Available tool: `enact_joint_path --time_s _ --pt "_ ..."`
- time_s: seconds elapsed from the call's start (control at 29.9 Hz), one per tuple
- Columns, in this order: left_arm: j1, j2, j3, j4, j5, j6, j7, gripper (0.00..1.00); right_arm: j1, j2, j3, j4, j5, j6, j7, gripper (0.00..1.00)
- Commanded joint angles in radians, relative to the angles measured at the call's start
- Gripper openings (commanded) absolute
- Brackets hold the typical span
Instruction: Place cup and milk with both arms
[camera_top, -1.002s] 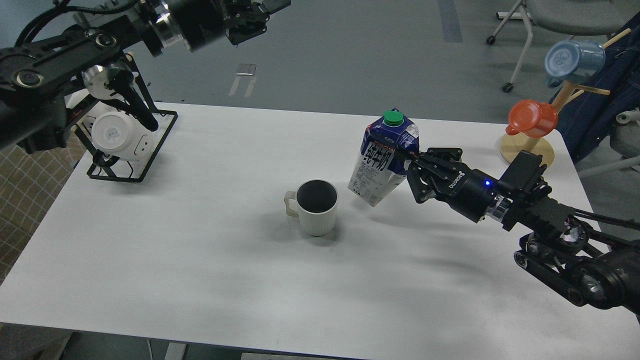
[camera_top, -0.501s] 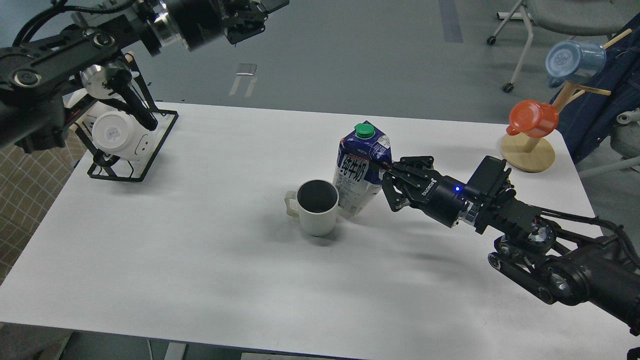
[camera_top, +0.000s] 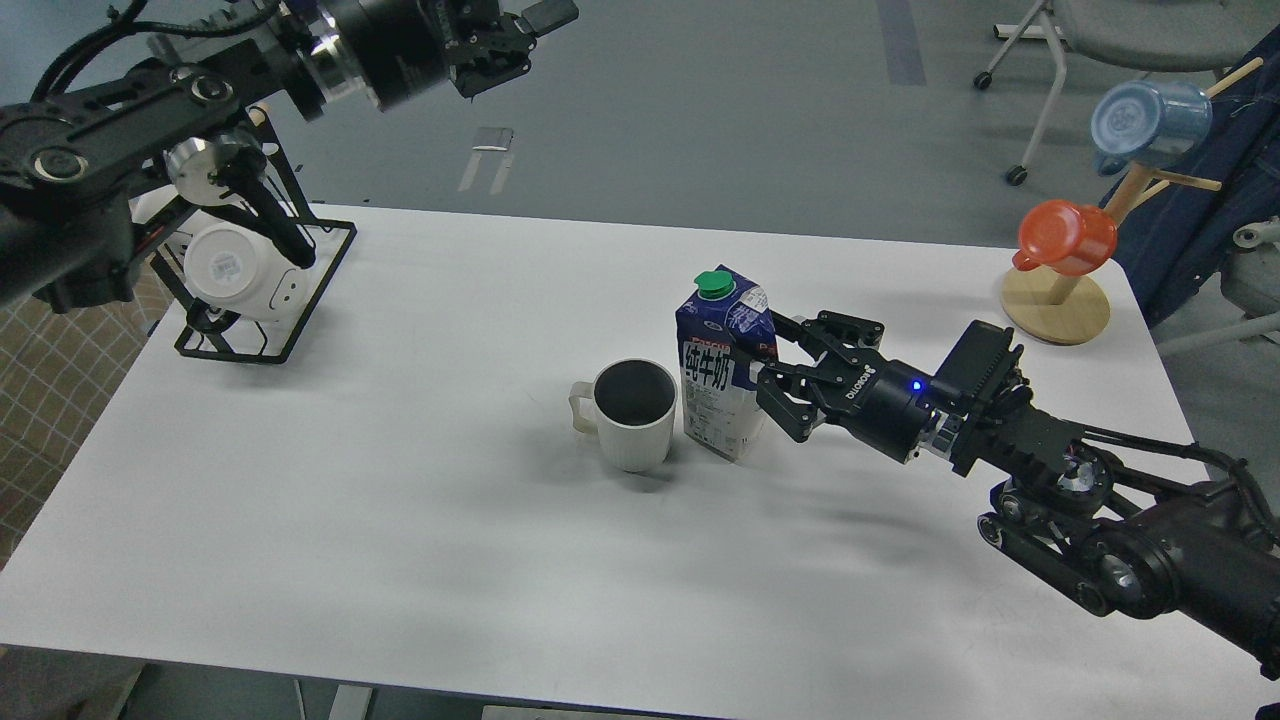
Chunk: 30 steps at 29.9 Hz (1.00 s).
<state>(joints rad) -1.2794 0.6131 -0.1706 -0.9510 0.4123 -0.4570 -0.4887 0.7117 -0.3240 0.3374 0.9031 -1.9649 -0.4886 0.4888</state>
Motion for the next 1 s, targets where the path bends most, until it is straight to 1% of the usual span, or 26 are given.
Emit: enact_joint_path --time_s 0.0,0.57,0.77,0.97 --pt "0.0 0.0 -0.001 0.0 -0.001 -0.002 0.0 0.99 0.002 -0.012 0.0 0.007 0.001 0.0 0.0 0.62" --pt "0.0 0.0 -0.001 0.0 -0.001 0.001 0.0 0.99 -0.057 -0.076 -0.001 0.06 0.001 0.0 0.0 0.63" --pt "-0.001 0.0 -0.001 0.0 0.0 0.001 0.0 0.99 -0.097 -0.159 0.0 0.132 0.003 0.0 0.0 0.63" --pt "-0.001 0.0 -0.001 0.0 0.002 0.0 0.001 0.99 -0.12 -0.291 0.015 0.272 0.011 0.0 0.0 0.63"
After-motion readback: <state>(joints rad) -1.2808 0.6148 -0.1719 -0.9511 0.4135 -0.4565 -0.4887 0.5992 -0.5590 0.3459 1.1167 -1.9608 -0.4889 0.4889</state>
